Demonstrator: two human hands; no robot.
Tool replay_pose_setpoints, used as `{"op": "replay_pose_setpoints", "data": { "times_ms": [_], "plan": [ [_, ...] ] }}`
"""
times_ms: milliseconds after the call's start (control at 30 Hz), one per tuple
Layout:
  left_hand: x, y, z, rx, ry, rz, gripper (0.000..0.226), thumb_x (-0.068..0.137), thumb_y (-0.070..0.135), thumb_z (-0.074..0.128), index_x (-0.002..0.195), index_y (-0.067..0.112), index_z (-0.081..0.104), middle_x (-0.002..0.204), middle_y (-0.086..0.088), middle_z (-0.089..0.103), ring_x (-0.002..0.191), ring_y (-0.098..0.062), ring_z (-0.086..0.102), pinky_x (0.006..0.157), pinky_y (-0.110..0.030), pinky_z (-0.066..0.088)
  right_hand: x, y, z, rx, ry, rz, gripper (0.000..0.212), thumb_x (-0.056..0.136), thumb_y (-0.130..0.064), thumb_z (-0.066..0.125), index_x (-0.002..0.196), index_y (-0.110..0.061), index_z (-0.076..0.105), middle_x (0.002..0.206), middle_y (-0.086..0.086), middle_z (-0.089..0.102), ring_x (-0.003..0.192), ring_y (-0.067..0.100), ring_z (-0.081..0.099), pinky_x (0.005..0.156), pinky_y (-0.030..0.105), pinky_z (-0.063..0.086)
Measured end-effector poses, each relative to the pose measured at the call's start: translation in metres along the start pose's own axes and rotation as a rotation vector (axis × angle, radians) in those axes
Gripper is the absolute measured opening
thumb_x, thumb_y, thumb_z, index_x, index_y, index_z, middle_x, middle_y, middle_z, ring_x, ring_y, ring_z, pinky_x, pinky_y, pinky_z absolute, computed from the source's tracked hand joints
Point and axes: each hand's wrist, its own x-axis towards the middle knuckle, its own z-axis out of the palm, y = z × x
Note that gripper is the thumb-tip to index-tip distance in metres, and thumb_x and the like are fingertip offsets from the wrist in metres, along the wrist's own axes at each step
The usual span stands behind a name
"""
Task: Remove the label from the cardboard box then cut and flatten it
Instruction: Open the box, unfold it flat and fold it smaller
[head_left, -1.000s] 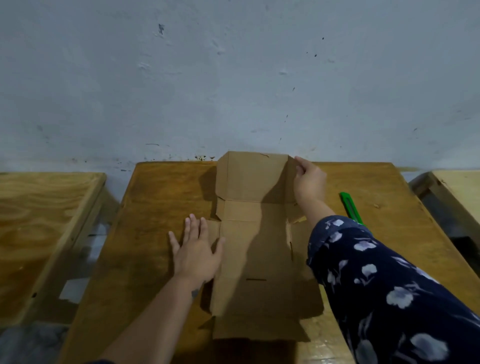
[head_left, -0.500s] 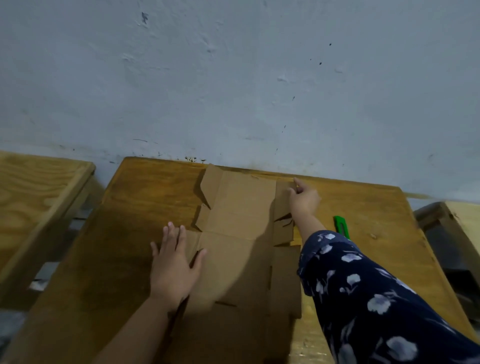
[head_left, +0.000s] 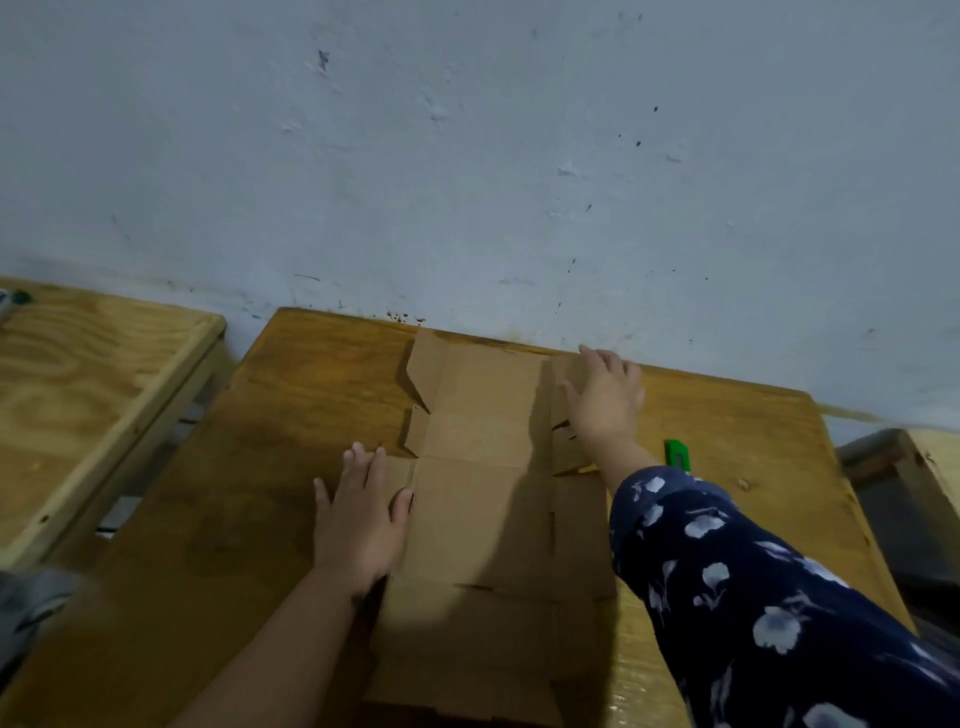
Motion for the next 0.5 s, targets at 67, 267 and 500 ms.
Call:
{"op": "replay_pose_setpoints", "data": {
  "times_ms": [67,267,500],
  "plan": [
    [-0.003,-0.003,-0.004,-0.014,-0.007,0.022,0.066,0.099,0.05,0.028,0.153,0.02,0.006,0.161,-0.003,-0.004,0.148,-0.019,-0.007,0.117,-0.05,-0.002,-0.029,-0.009,-0.001,-0.067,0.042,-0.089,0.046,0.09,-0.03,0.056,0.134,-0.019,0.048,0.142,0.005,0.045,0.131,0.026,0.033,0.105,0.043,0.028],
    [-0.011,-0.023,-0.01,0.058,-0.071,0.116,0.078,0.095,0.056,0.031,0.153,0.019,-0.005,0.161,0.0,-0.009,0.147,-0.015,-0.007,0.118,-0.048,-0.002,-0.139,-0.035,0.021,-0.136,-0.089,-0.237,0.035,0.093,-0.033,0.047,0.126,-0.023,0.054,0.14,0.003,0.048,0.133,0.023,0.035,0.113,0.044,0.021],
    [-0.018,-0.036,-0.025,-0.005,-0.078,0.21,0.062,0.098,0.052,0.025,0.153,0.027,0.009,0.161,0.003,0.007,0.148,-0.013,0.003,0.12,-0.045,0.001,-0.216,-0.047,0.043,-0.234,-0.247,-0.092,0.057,0.095,-0.055,0.019,0.149,-0.037,0.012,0.16,0.004,0.001,0.147,0.027,-0.004,0.112,0.054,-0.014]
  ]
}}
